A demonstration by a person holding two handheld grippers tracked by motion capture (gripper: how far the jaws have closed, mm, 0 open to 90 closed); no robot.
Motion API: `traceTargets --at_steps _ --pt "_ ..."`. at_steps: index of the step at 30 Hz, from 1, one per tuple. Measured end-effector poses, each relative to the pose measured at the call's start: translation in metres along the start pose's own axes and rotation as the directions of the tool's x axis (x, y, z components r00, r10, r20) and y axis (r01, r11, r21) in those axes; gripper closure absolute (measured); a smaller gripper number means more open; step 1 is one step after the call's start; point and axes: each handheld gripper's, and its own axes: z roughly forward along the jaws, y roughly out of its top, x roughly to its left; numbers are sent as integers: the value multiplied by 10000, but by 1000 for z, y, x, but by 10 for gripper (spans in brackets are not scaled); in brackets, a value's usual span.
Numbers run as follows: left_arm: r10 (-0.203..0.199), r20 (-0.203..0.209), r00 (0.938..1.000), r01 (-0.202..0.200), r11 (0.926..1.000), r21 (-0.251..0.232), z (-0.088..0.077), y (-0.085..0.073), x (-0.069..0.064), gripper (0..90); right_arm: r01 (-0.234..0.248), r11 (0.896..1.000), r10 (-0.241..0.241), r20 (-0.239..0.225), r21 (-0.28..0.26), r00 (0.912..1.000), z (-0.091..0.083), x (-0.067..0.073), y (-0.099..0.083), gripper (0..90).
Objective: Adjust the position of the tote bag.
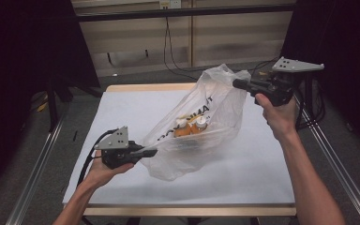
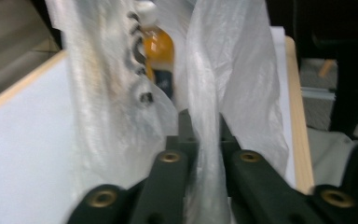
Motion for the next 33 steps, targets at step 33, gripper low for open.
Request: traceTargets --at_steps 33 --pt "-698 -692 9952 810 9814 1740 25 -51 34 899 -844 9676 729 565 2378 9957 26 -31 -110 898"
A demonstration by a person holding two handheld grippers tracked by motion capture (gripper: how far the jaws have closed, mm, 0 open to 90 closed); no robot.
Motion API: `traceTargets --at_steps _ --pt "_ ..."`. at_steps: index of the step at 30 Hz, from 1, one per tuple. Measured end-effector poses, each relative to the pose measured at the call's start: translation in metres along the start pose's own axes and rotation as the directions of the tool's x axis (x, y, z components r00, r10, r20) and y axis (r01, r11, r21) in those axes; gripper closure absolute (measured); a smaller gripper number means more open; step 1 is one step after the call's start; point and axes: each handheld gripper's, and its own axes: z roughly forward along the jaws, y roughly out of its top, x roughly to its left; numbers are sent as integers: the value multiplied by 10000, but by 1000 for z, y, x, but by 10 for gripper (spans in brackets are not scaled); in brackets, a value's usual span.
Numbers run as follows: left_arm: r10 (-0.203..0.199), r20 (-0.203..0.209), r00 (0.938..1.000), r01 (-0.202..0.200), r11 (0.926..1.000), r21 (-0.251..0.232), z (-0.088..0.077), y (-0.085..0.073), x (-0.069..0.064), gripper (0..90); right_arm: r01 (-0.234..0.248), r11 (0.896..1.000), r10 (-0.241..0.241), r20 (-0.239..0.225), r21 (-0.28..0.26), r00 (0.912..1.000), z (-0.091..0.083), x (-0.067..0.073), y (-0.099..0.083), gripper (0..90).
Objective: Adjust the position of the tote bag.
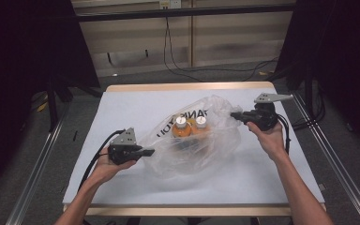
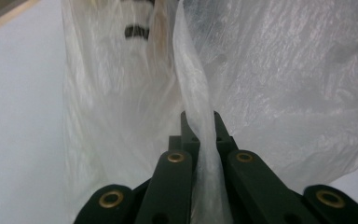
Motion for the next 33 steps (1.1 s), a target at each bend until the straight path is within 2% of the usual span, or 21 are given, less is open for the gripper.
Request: traceTargets --at_steps 3,5,7,10,15,19,20,21,22,23,25,26,27,29,31,33 --pt "34 92 10000 -37 9996 278 4 -5 -2 900 -111 9998 109 162 142 9998 -6 -5 -10 898" --pt "22 198 9998 -30 9992 397 8 -6 -2 900 -347 9993 343 236 153 9991 -10 -9 -16 898" --pt "143 95 9999 -150 9970 761 11 -6 -4 900 -505 9984 497 265 269 9984 -11 -12 -24 898" --pt "164 -25 9999 -160 9934 1136 15 -10 -2 900 -464 9965 435 422 690 9982 -10 -15 -35 898" --pt "-175 52 9998 167 9926 1200 17 -20 5 900 -486 9927 432 508 1104 9978 -3 -17 -49 898" --pt "-8 349 9994 -48 9871 1599 18 -23 2 900 -578 9893 518 484 1338 9975 -1 -15 -56 898" --pt "-77 321 9995 25 9871 1600 19 -24 2 900 -550 9880 486 478 1441 9977 0 -16 -58 898" --pt "-66 364 9993 3 9854 1702 19 -24 2 900 -526 9839 446 500 1706 9977 1 -15 -62 898" --pt "-145 240 9996 104 9865 1636 19 -26 2 900 -533 9817 446 512 1831 9977 1 -14 -65 898" --pt "-210 343 9992 153 9868 1609 20 -28 1 900 -538 9799 452 490 1923 9978 2 -14 -68 898" --pt "-185 305 9994 126 9831 1828 21 -29 -1 900 -509 9738 397 548 2216 9977 4 -13 -73 898" --pt "-155 447 9989 64 9804 1971 23 -31 -1 900 -391 9706 258 587 2374 9979 5 -11 -75 898" --pt "-122 353 9993 50 9803 1974 23 -33 -3 900 -379 9671 235 602 2515 9979 6 -10 -77 898" --pt "-443 380 9983 368 9829 1803 21 -37 -2 900 -375 9613 219 601 2731 9980 10 -10 -84 898" --pt "-423 356 9985 357 9847 1704 21 -38 -2 900 -295 9523 107 633 3038 9979 15 -8 -91 898" --pt "-404 248 9989 354 9836 1770 20 -38 -3 900 -323 9531 145 611 3011 9980 15 -7 -94 898"
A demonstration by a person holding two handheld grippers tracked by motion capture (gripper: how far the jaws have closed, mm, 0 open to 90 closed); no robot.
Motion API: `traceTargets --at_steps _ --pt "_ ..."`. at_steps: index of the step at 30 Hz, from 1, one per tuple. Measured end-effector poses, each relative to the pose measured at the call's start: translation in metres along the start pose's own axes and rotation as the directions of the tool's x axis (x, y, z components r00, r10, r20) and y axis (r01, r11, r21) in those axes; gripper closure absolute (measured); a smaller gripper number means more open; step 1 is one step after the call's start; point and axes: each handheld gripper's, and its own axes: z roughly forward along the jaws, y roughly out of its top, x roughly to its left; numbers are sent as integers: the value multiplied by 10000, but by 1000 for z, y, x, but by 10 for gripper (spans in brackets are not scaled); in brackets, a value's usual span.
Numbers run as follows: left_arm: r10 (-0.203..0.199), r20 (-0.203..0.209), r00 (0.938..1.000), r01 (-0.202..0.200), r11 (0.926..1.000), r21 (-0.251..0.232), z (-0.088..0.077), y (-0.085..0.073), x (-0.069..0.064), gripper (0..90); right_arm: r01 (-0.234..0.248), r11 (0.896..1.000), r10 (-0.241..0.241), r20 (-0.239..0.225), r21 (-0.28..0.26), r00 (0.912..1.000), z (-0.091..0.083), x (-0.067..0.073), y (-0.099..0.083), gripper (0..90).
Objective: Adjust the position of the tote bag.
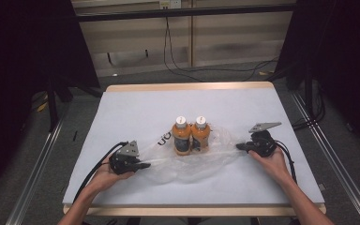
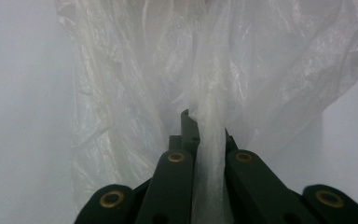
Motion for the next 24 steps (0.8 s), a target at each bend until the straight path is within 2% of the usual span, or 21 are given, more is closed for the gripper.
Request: traceTargets --at_steps 2,4,6,7,9,12,15,16,18,21,22,24 --pt "-162 39 9999 163 9997 -186 0 -2 -1 900 -149 9999 149 -14 -76 9999 -1 -1 -2 898" --pt "-365 56 9993 366 9990 -252 -1 -4 -2 900 -30 10000 31 150 -83 9999 0 2 -2 895" --pt "-560 240 9981 573 9967 -579 0 -6 -2 900 -20 9999 22 196 -117 9998 -1 4 -2 867" --pt "-697 340 9970 715 9958 -572 0 -6 -1 894 67 9999 -65 191 -105 9998 -2 4 -2 832" --pt "-773 480 9959 807 9940 -733 -3 -5 -2 818 44 9993 -37 176 -359 9998 -5 5 -1 703" --pt "-781 454 9959 827 9904 -1104 -7 0 -4 740 -111 9942 106 -59 -1065 9999 -16 6 4 560" --pt "-930 439 9947 992 9804 -1705 -16 4 -6 645 -170 9892 146 -176 -1455 9997 -25 7 6 446" --pt "-991 324 9945 1035 9768 -1874 -18 5 -6 622 -130 9878 104 -176 -1549 9998 -28 8 7 405" --pt "-1143 408 9926 1207 9641 -2366 -25 5 -6 564 -234 9828 186 -279 -1831 9994 -33 10 9 334" --pt "-1142 231 9932 1162 9568 -2666 -36 4 -8 481 -255 9780 197 -303 -2071 9993 -41 13 12 226" --pt "-1259 154 9919 1249 9491 -2890 -39 4 -8 457 -262 9764 224 -201 -2145 9995 -44 14 13 209" --pt "-1328 59 9911 1282 9437 -3050 -43 5 -8 446 -304 9716 284 -119 -2346 9995 -50 14 14 177"
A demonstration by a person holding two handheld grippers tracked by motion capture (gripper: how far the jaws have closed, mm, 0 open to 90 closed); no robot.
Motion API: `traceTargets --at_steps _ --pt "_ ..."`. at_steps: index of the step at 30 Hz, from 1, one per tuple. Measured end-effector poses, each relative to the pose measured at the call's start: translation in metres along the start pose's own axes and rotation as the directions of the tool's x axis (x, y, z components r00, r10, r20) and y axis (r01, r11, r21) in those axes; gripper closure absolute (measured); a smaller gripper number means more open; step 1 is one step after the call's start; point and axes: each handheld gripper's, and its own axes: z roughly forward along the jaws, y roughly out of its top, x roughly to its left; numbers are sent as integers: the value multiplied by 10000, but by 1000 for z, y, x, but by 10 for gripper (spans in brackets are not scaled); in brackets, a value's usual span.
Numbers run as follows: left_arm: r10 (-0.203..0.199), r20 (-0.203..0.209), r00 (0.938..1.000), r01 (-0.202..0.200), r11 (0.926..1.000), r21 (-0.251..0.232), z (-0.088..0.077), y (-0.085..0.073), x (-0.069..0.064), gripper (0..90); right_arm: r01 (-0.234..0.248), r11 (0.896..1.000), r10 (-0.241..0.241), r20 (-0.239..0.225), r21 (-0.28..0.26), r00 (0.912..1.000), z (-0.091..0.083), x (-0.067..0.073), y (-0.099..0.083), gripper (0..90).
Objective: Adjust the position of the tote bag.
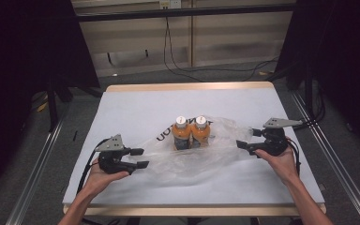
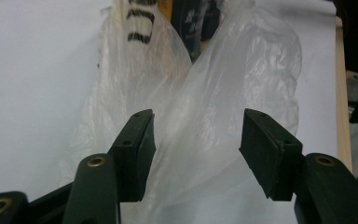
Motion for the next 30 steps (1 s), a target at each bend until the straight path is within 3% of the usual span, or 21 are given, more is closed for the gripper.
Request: traceTargets --at_steps 5,9,13,17,18,23,30 --pt "-426 -256 9988 417 9984 -379 -4 5 4 488 117 9998 -115 121 -168 9999 -9 3 5 135" --pt "-464 -503 9977 435 9975 -562 -9 9 4 534 316 9988 -311 137 -375 9994 -16 8 12 140" --pt "-281 -482 9984 248 9975 -662 -9 18 3 607 534 9959 -528 101 -732 9986 -26 13 25 188" --pt "245 -376 9990 -262 9986 -459 3 32 -2 715 790 9933 -816 -275 -848 9963 -25 21 38 344" --pt "334 -310 9990 -345 9988 -355 6 34 -3 741 865 9931 -903 -451 -789 9949 -22 22 41 421" --pt "525 2 9986 -525 9986 76 29 44 -7 774 1146 9920 -1197 -1025 -537 9875 -2 31 45 623" --pt "696 -102 9975 -691 9967 430 51 63 -2 828 1906 9792 -1758 -1775 698 9683 28 42 55 793"
